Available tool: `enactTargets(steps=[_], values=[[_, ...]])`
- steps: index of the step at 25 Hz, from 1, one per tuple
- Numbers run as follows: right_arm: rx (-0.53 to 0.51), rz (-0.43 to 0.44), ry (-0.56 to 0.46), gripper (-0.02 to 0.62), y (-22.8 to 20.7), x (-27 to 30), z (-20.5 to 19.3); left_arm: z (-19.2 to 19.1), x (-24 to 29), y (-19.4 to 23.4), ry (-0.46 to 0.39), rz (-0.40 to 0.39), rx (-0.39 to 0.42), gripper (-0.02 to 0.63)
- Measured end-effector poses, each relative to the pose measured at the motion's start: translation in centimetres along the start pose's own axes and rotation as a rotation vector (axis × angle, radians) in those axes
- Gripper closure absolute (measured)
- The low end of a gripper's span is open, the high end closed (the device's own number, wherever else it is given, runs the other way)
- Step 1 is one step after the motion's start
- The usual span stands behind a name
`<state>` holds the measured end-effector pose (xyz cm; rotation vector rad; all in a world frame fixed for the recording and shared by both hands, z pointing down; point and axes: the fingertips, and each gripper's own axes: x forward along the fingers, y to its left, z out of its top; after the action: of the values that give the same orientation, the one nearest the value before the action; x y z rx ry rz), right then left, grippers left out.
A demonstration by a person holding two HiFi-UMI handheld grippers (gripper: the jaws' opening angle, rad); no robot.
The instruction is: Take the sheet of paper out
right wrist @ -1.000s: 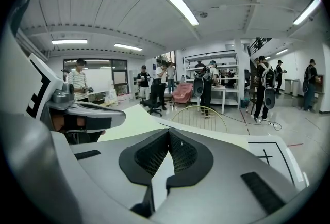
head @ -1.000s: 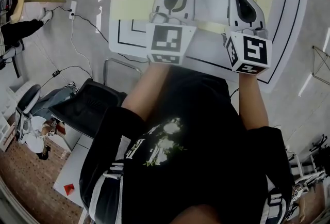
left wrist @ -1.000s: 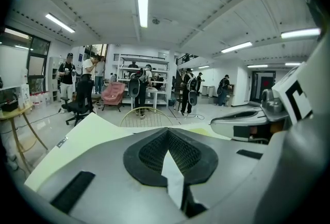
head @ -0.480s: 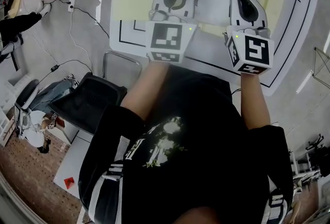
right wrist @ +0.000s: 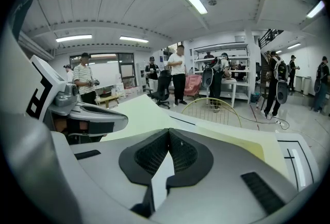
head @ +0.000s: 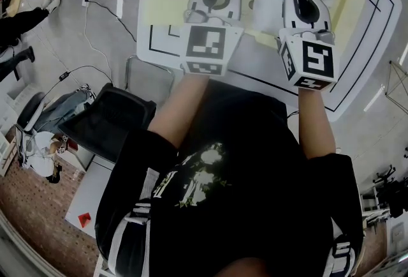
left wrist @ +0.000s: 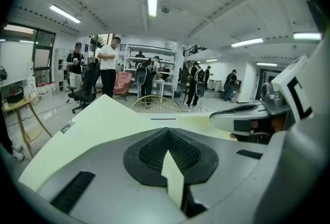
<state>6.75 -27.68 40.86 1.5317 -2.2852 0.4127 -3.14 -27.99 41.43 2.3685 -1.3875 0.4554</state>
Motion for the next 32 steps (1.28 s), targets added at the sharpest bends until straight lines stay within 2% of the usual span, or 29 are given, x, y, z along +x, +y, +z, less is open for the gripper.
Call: enactTargets(steps=[14,23,28,32], values=[[0.004,0.018,0.053,0.597,0.1,2.5,-1.2,-3.0,1.3,3.8,0.102,0.071,-0.033,0.617],[0.003,0.01,0.09,0.597,-0.7,3.0,-2.6,-7.0,1.4,7.7,0.25,0.147,-0.055,0.617],[0.004,0.008,0.1,0.597,-1.0,3.0,-3.0,-9.6,1.6,8.7,0.336,0.148,-0.05,0.617],[0.002,0.006,0.108,0.597,-1.2,3.1,-3.4,-10.5,1.9,8.9,0.369,0.143,-0.066,0.617]])
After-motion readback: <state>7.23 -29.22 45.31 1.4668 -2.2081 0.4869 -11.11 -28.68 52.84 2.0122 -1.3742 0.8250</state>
